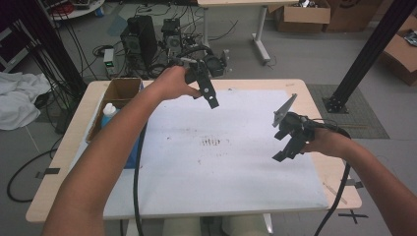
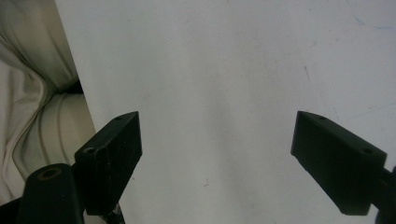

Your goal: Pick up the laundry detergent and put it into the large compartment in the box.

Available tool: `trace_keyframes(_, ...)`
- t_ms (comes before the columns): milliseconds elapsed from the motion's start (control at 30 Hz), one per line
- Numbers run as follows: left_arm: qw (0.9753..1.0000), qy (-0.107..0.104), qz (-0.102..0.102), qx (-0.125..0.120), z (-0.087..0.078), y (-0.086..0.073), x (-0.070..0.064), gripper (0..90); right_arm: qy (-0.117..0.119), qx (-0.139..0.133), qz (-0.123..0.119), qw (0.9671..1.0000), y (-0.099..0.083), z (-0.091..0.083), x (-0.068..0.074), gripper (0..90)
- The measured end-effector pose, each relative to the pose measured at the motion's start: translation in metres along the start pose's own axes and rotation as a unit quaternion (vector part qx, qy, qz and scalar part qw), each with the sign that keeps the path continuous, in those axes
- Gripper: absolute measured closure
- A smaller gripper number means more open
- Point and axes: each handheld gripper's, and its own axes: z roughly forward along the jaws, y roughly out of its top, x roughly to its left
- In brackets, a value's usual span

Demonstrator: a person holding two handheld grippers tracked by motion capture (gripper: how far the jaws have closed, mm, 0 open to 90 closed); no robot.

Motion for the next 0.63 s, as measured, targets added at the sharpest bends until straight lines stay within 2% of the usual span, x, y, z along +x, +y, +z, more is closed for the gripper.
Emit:
trace_keyframes(100,0.9999,-0.006,0.005,-0.008,0.0008,-0.0001,-0.0015,19.5,0.001,0.000,0.000,1.0000,-0.0007,0.0003,0.0005,16.3)
trace_keyframes(233,0.9999,-0.009,0.006,-0.004,0.0023,-0.0001,-0.0026,19.5,-0.001,-0.001,0.000,1.0000,-0.0015,-0.0002,-0.0001,16.3)
trace_keyframes(633,1.0000,-0.005,0.004,-0.003,0.0016,-0.0020,-0.0036,19.5,-0.002,-0.003,-0.002,1.0000,-0.0024,-0.0011,0.0019,16.3)
